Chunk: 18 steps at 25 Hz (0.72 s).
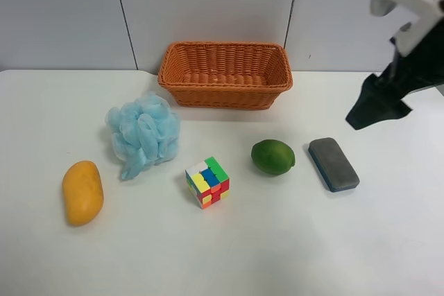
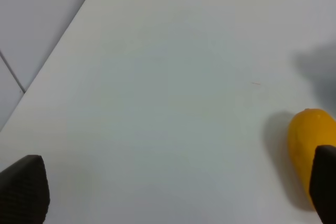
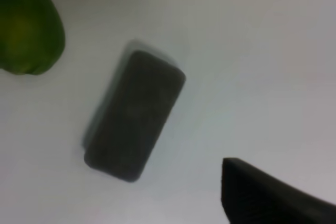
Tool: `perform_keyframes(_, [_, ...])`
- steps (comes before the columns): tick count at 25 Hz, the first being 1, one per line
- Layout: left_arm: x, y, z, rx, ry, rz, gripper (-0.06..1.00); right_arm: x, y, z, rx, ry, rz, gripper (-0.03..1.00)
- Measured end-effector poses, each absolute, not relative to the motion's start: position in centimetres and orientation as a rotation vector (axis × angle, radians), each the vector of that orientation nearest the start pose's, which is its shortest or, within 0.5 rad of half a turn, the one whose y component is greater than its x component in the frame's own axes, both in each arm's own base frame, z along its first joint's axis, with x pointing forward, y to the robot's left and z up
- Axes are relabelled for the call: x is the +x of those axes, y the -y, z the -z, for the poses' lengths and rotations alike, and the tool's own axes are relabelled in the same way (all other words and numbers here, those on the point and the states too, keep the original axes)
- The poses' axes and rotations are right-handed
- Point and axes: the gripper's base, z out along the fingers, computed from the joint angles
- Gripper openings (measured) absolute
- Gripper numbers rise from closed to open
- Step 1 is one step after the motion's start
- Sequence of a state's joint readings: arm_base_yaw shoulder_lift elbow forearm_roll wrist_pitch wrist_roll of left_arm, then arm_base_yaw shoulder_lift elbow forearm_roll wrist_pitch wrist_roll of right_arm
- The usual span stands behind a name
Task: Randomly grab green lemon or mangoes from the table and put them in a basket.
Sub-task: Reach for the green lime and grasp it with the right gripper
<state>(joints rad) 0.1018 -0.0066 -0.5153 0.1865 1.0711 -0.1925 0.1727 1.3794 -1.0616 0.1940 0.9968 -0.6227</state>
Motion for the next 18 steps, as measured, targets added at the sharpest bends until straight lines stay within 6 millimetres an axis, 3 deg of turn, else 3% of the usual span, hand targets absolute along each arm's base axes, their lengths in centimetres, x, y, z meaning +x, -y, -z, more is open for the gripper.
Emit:
perform_keyframes(11, [-1.0, -1.4, -28.2, -0.309, -1.999, -0.165, 0.99, 29.6, -12.8, -20.2, -1.279, -2.559, -0.104, 0.99])
perform_keyframes(18, [-1.0, -1.4, -28.2, -0.309, -1.999, -0.165, 0.99, 30.8, -14.9, -15.6, -1.364, -2.531, -0.073, 0.99])
